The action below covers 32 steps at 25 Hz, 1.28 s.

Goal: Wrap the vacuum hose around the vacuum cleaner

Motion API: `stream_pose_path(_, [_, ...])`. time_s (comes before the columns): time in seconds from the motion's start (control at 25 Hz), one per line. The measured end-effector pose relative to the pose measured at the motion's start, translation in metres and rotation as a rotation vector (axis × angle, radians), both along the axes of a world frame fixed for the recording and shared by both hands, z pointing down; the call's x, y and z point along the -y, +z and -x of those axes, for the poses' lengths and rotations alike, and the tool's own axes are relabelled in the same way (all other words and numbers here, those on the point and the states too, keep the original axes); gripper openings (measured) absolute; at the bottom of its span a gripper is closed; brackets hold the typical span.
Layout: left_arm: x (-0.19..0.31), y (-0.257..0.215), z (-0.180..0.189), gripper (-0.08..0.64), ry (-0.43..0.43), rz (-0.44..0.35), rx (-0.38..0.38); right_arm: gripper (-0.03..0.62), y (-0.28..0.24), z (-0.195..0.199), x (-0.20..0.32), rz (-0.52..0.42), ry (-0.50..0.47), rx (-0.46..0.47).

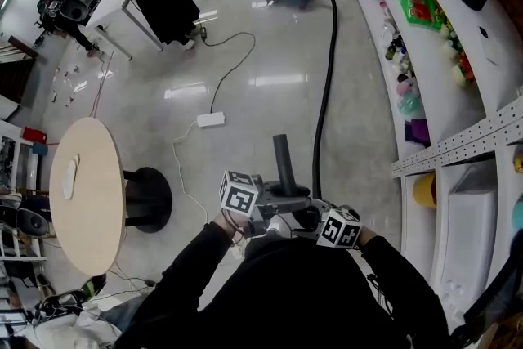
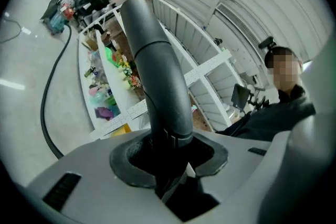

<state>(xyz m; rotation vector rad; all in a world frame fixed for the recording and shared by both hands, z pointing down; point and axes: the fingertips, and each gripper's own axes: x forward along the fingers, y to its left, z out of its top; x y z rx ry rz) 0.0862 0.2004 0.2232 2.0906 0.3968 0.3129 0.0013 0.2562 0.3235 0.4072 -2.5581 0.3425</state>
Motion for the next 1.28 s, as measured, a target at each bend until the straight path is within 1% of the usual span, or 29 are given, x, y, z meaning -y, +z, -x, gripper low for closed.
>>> stream_pose_path(0.04, [0.008,-0.003,-0.011,0.164,-0.023,0.045,0.000,0.227,-0.003,-0.003,0.003,-0.008,-0.014,0.008])
stream_pose_path(0.08, [0.019,-0.004,-0.020,0.164,-0.060,0.087,-0.002,0.222,-0.006,-0.007,0.007,0.000,-0.007,0.031])
stream_pose_path(0.16, [0.043,-0.006,-0.032,0.164,-0.173,0.160,-0.026,0.218,-0.014,-0.018,0.021,0.045,0.051,0.117])
stream_pose_path(0.2, [0.056,-0.008,-0.035,0.164,-0.232,0.173,-0.034,0.218,-0.018,-0.026,0.028,0.065,0.082,0.160])
stream_pose_path(0.24, [0.067,-0.007,-0.036,0.185,-0.279,0.154,-0.025,0.218,-0.022,-0.033,0.035,0.083,0.108,0.194])
stream_pose_path(0.28, [0.075,-0.003,-0.035,0.241,-0.305,0.107,0.002,0.218,-0.025,-0.040,0.042,0.099,0.128,0.222])
stream_pose_path(0.32, [0.080,0.003,-0.032,0.271,-0.312,0.053,0.038,0.218,-0.029,-0.047,0.048,0.119,0.147,0.248])
stream_pose_path(0.36, [0.082,0.009,-0.027,0.286,-0.305,0.006,0.073,0.218,-0.032,-0.053,0.055,0.143,0.167,0.277])
stream_pose_path(0.44, [0.084,0.021,-0.016,0.295,-0.282,-0.058,0.128,0.218,-0.040,-0.067,0.070,0.197,0.213,0.346])
stream_pose_path(0.56, [0.074,0.037,-0.005,0.295,-0.236,-0.127,0.171,0.218,-0.051,-0.085,0.096,0.257,0.282,0.427])
stream_pose_path(0.6, [0.072,0.043,-0.004,0.295,-0.233,-0.133,0.172,0.218,-0.053,-0.090,0.105,0.274,0.302,0.442])
stream_pose_path(0.64, [0.073,0.047,-0.005,0.297,-0.247,-0.122,0.159,0.218,-0.053,-0.094,0.113,0.294,0.320,0.449])
stream_pose_path(0.72, [0.087,0.053,-0.010,0.297,-0.291,-0.089,0.113,0.218,-0.050,-0.101,0.127,0.340,0.352,0.451])
stream_pose_path(0.8, [0.105,0.056,-0.017,0.298,-0.304,-0.092,0.079,0.218,-0.046,-0.109,0.143,0.376,0.379,0.450])
stream_pose_path(0.88, [0.124,0.057,-0.021,0.298,-0.285,-0.122,0.068,0.218,-0.044,-0.118,0.163,0.399,0.413,0.464])
stream_pose_path(0.96, [0.138,0.064,-0.019,0.298,-0.229,-0.187,0.090,0.218,-0.046,-0.128,0.188,0.426,0.470,0.501])
stream_pose_path(1.0, [0.142,0.070,-0.017,0.298,-0.179,-0.229,0.110,0.218,-0.048,-0.133,0.203,0.442,0.507,0.530])
stream_pose_path(1.08, [0.141,0.081,-0.018,0.302,-0.047,-0.296,0.143,0.218,-0.057,-0.141,0.236,0.478,0.586,0.604])
stream_pose_path(1.16, [0.134,0.093,-0.026,0.312,0.077,-0.321,0.154,0.218,-0.069,-0.149,0.273,0.512,0.670,0.690])
stream_pose_path(1.2, [0.134,0.100,-0.033,0.320,0.118,-0.324,0.155,0.218,-0.076,-0.153,0.292,0.526,0.709,0.732])
stream_pose_path(1.24, [0.136,0.108,-0.041,0.324,0.140,-0.325,0.155,0.218,-0.084,-0.156,0.310,0.535,0.744,0.767])
stream_pose_path(1.28, [0.141,0.116,-0.049,0.325,0.145,-0.327,0.153,0.218,-0.091,-0.158,0.328,0.540,0.770,0.796])
